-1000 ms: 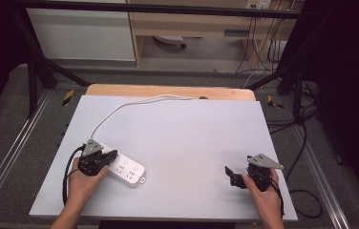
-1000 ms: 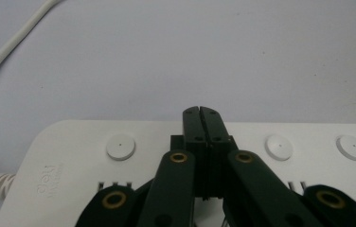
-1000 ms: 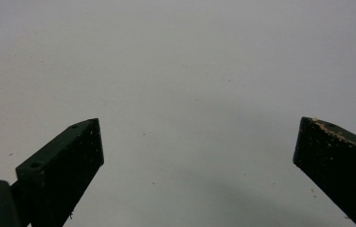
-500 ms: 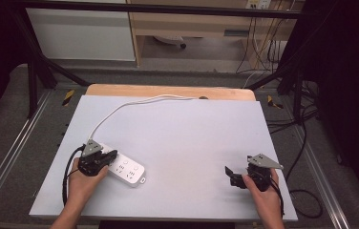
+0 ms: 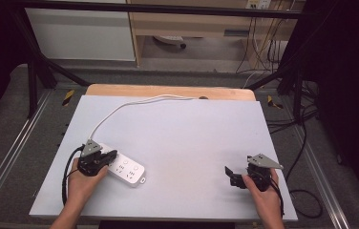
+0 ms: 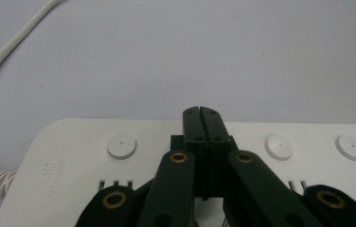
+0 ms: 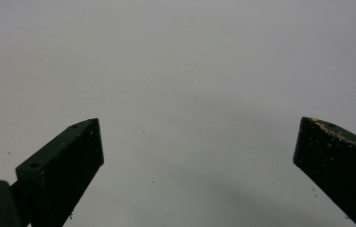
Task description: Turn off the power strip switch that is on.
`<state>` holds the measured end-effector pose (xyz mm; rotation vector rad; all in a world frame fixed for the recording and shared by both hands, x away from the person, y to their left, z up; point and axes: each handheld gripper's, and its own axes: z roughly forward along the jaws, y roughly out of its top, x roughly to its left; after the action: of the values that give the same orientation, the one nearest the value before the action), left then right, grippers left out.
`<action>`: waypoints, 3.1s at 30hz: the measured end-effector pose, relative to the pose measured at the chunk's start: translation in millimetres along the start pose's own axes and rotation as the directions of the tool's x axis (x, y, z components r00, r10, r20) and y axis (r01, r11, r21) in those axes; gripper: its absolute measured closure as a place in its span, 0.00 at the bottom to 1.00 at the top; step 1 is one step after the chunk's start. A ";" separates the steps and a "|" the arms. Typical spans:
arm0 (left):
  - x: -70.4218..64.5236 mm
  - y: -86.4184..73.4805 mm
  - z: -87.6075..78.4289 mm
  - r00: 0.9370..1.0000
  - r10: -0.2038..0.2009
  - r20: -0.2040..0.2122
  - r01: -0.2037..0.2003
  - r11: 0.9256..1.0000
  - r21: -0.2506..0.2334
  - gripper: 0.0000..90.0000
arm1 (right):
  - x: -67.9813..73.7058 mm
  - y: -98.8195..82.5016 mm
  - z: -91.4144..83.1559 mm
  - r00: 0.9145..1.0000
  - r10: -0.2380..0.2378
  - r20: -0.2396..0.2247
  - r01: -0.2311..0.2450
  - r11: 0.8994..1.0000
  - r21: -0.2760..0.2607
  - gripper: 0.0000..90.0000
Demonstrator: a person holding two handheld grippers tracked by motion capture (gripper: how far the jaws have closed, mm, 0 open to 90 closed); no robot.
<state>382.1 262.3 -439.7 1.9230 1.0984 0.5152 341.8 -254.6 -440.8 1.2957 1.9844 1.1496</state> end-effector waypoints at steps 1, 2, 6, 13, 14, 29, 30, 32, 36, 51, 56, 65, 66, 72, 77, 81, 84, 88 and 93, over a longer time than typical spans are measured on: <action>0.0 -0.1 0.0 1.000 0.000 0.000 0.000 1.000 -0.001 1.00 | 0.1 0.0 0.0 1.000 0.000 0.000 0.000 1.000 0.000 0.03; 0.1 0.2 -1.2 1.000 -0.003 0.000 0.003 1.000 -0.017 1.00 | 0.1 0.1 0.0 1.000 0.000 0.000 0.000 1.000 -0.001 0.03; 2.0 0.2 -2.5 1.000 -0.007 -0.009 0.007 1.000 -0.010 1.00 | 0.3 0.2 -0.1 1.000 -0.001 -0.002 0.001 1.000 -0.001 0.03; 2.3 -0.7 -3.3 1.000 -0.009 -0.009 0.009 1.000 -0.021 1.00 | 0.7 0.4 -0.1 1.000 -0.001 -0.002 0.001 1.000 -0.001 0.03; 2.2 -0.7 -3.3 1.000 -0.008 -0.011 0.007 1.000 -0.022 1.00 | 0.7 0.4 -0.1 1.000 -0.001 -0.002 0.001 1.000 -0.001 0.03; -0.1 0.5 -4.0 1.000 -0.012 -0.001 0.012 0.999 -0.040 1.00 | 0.4 0.8 -0.6 1.000 0.000 -0.004 0.000 1.000 -0.007 0.03; -0.1 0.6 -4.3 1.000 -0.013 -0.002 0.012 0.999 -0.043 1.00 | 0.4 0.8 -0.6 1.000 0.000 -0.004 -0.001 1.000 -0.006 0.03; -0.5 1.1 -4.8 1.000 -0.014 -0.001 0.014 0.999 -0.048 1.00 | 0.5 0.8 -0.6 1.000 0.001 -0.004 -0.001 1.000 -0.007 0.03; -2.1 1.8 -4.9 1.000 -0.012 0.003 0.012 0.998 -0.053 1.00 | 0.6 0.7 -0.4 1.000 -0.001 -0.003 0.001 1.000 -0.008 0.03; -2.6 5.0 -7.0 0.999 -0.033 -0.003 0.033 0.993 -0.113 0.70 | 0.2 0.7 -0.8 1.000 0.000 -0.002 0.000 1.000 -0.005 0.03; -2.4 6.3 -7.9 0.999 -0.048 -0.007 0.046 0.989 -0.142 0.50 | 0.0 0.6 -1.1 1.000 0.002 -0.003 -0.002 1.000 -0.005 0.03; -3.6 10.5 -8.9 0.996 -0.083 -0.027 0.076 0.980 -0.184 0.11 | 0.2 1.1 -1.7 1.000 0.001 -0.005 -0.001 1.000 -0.010 0.03; -4.1 11.0 -9.0 0.996 -0.084 -0.025 0.077 0.980 -0.186 0.09 | 0.2 1.1 -1.7 1.000 0.002 -0.005 -0.002 1.000 -0.010 0.03; -8.1 13.3 -10.2 0.997 -0.077 -0.012 0.074 0.978 -0.196 0.07 | -0.4 1.1 -2.1 1.000 0.002 -0.005 -0.002 1.000 -0.013 0.03; -9.0 14.3 -13.7 0.997 -0.071 -0.008 0.068 0.976 -0.207 0.07 | -0.2 1.2 -2.3 1.000 0.002 -0.005 -0.002 1.000 -0.013 0.03; -9.5 14.2 -15.7 0.997 -0.073 -0.001 0.072 0.976 -0.205 0.07 | 0.2 1.5 -2.5 1.000 0.002 -0.007 -0.002 1.000 -0.015 0.03; -10.0 14.3 -17.0 0.997 -0.077 -0.001 0.076 0.976 -0.203 0.07 | -0.1 1.5 -2.9 1.000 0.001 -0.006 -0.001 1.000 -0.016 0.03; -11.7 13.8 -19.6 0.997 -0.075 0.002 0.074 0.977 -0.201 0.07 | -0.4 1.4 -2.9 1.000 0.000 -0.005 0.000 1.000 -0.015 0.03; -14.1 13.6 -25.8 0.997 -0.077 0.010 0.078 0.975 -0.208 0.06 | -0.4 1.4 -2.7 1.000 0.001 -0.004 -0.001 1.000 -0.016 0.03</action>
<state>363.8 258.8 -413.2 1.6916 1.0694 0.5621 340.6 -255.7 -438.2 1.2876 1.9734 1.1677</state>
